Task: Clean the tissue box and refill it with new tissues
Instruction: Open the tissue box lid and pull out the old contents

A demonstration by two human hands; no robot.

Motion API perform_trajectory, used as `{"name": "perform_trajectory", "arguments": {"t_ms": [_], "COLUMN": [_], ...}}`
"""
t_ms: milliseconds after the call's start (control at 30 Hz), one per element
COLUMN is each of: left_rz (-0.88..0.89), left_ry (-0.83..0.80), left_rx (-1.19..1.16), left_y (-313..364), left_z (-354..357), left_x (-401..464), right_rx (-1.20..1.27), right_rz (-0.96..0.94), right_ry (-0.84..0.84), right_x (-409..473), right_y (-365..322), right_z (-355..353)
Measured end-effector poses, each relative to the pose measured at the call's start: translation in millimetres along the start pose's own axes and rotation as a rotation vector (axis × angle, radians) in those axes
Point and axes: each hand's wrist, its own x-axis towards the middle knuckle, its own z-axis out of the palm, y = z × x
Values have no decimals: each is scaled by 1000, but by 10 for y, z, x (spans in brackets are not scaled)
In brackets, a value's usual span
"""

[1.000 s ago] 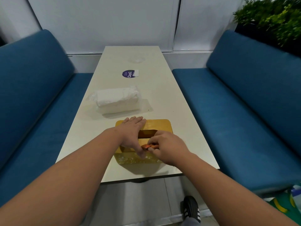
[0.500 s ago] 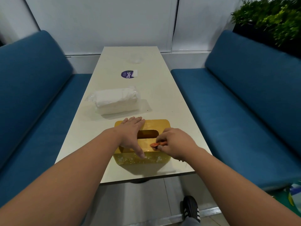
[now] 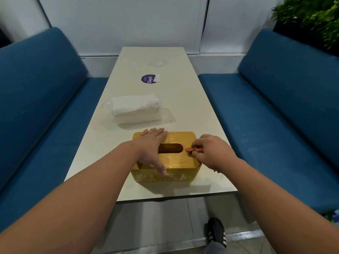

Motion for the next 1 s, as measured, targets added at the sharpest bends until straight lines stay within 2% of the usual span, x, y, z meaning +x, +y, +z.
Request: {"name": "perform_trajectory", "arguments": {"t_ms": [67,300,467,667,767,1000], "left_rz": [0,-5,4,0,2,1], "left_ry": [3,-12,-2,-10,-7,6], "left_rx": [0,-3,0,-5,-5,8], "left_y": [0,4,-4,16,15,28], "left_z": [0,-24,-2,-24,-21,-15], "left_x": [-1,-1,-9,-15,-15,-21], "right_rx": [6,-31,-39,-45,-35,-11], "right_rz": [-36,26,-39,15,33,-130], "right_ry": [-30,74,30,76,68,40], "right_x": [-77,363,55,396,228,-205], "right_y": [-12,-135,-128,-139,-174,-576], "right_z": [10,-25,60,18,33,177]}}
